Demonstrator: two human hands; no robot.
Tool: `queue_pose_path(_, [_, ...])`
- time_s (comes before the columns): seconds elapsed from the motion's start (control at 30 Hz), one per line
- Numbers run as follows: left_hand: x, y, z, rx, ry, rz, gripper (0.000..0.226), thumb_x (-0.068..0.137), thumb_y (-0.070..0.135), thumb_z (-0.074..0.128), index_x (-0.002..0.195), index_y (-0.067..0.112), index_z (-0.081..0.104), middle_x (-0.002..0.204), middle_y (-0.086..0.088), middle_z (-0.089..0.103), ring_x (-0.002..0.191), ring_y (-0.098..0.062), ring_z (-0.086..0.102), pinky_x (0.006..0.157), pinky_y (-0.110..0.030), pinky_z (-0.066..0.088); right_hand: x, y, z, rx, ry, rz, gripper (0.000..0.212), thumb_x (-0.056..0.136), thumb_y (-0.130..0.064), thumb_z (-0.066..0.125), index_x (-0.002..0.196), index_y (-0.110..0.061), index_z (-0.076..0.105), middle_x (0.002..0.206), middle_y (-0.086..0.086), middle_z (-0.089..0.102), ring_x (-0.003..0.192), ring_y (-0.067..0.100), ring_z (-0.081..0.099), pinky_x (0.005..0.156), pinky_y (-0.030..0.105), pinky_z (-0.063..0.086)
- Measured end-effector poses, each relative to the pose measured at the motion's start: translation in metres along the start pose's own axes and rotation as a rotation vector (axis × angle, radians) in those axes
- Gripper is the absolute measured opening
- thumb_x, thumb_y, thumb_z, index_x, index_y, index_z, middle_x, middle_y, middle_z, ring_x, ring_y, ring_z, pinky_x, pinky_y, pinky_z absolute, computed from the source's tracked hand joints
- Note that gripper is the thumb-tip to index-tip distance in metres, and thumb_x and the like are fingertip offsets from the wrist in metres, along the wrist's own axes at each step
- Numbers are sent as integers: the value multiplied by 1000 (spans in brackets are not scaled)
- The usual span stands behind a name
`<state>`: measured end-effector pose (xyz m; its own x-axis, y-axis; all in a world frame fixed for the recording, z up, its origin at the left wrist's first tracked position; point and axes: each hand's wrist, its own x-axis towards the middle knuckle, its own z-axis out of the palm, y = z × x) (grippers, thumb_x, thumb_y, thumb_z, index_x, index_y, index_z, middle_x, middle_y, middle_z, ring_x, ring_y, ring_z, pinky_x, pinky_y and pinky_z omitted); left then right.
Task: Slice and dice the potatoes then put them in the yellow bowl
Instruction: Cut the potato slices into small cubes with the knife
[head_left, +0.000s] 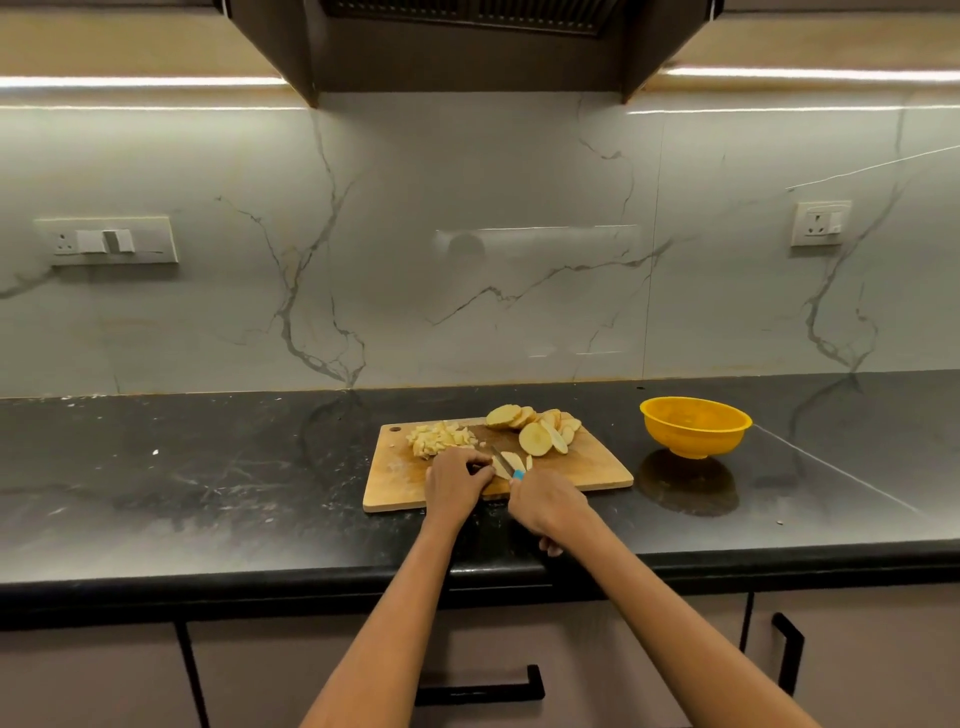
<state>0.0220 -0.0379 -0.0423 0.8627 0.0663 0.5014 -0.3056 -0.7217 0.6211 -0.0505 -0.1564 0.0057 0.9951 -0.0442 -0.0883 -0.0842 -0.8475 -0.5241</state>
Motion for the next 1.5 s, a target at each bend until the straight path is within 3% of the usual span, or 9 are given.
queue_pose_path(0.13, [1, 0, 0, 16, 6, -4, 20, 85, 21, 65, 102, 13, 72, 104, -1, 71, 99, -13, 61, 89, -29, 45, 0, -2, 0, -61, -22, -3, 36, 102, -27, 34, 80, -3, 48, 62, 10, 56, 49, 19, 56, 56, 26, 51])
queue_pose_path(0.37, [2, -2, -2, 22, -22, 3, 18, 84, 20, 66, 99, 13, 74, 100, -2, 72, 97, -14, 63, 87, -33, 49, -3, -25, -11, -25, -217, 69, 31, 101, -15, 34, 124, 5, 43, 75, 15, 52, 58, 21, 54, 57, 28, 49])
queue_pose_path(0.53, [0, -1, -1, 31, 3, 3, 19, 85, 21, 67, 101, 14, 73, 102, -1, 71, 97, -13, 62, 85, -28, 47, -27, -9, -10, -104, -215, 79, 29, 101, -21, 38, 87, 2, 48, 77, 15, 56, 67, 25, 60, 68, 32, 53])
queue_pose_path(0.63, [0, -1, 0, 33, 7, -5, 19, 85, 21, 67, 101, 14, 72, 104, 0, 71, 99, -12, 61, 87, -26, 44, -47, 4, -16, -241, -184, 2, 22, 98, -21, 42, 103, -2, 53, 91, 12, 58, 83, 25, 60, 77, 34, 52])
queue_pose_path(0.8, [2, 2, -1, -3, -12, -50, 24, 90, 12, 59, 112, 12, 67, 117, -3, 66, 112, -16, 56, 97, -29, 40, -51, 15, -33, -183, -57, 6, 39, 102, -26, 32, 79, 2, 48, 67, 13, 57, 66, 25, 62, 66, 31, 54])
queue_pose_path(0.93, [5, 3, 2, 38, -78, -36, 34, 91, 4, 55, 123, 13, 60, 128, -6, 59, 123, -19, 48, 105, -33, 36, -40, 27, -27, -140, 48, 53, 38, 100, -26, 37, 70, -4, 43, 74, 12, 61, 77, 26, 65, 82, 34, 56])
queue_pose_path(1.03, [9, 7, 2, 99, -145, 23, 43, 89, -4, 52, 130, 10, 53, 132, -7, 55, 126, -20, 46, 105, -29, 34, -29, 32, -24, -157, 72, 52, 29, 99, -28, 42, 96, -3, 58, 107, 15, 65, 99, 29, 64, 91, 37, 52])
queue_pose_path(1.17, [20, 10, 0, 138, -265, 53, 54, 84, -12, 51, 134, 9, 49, 136, -8, 51, 126, -21, 46, 106, -30, 37, -22, 26, -24, -212, 81, -16, 37, 99, -31, 42, 116, -1, 58, 120, 14, 61, 110, 30, 59, 93, 36, 48])
queue_pose_path(1.5, [41, 24, -7, 309, -609, 176, 71, 77, -15, 52, 138, 21, 44, 149, -3, 33, 139, -20, 27, 113, -37, 29, -8, 31, -25, -171, 140, -30, 34, 99, -30, 42, 114, -4, 59, 118, 12, 62, 106, 28, 61, 89, 35, 49])
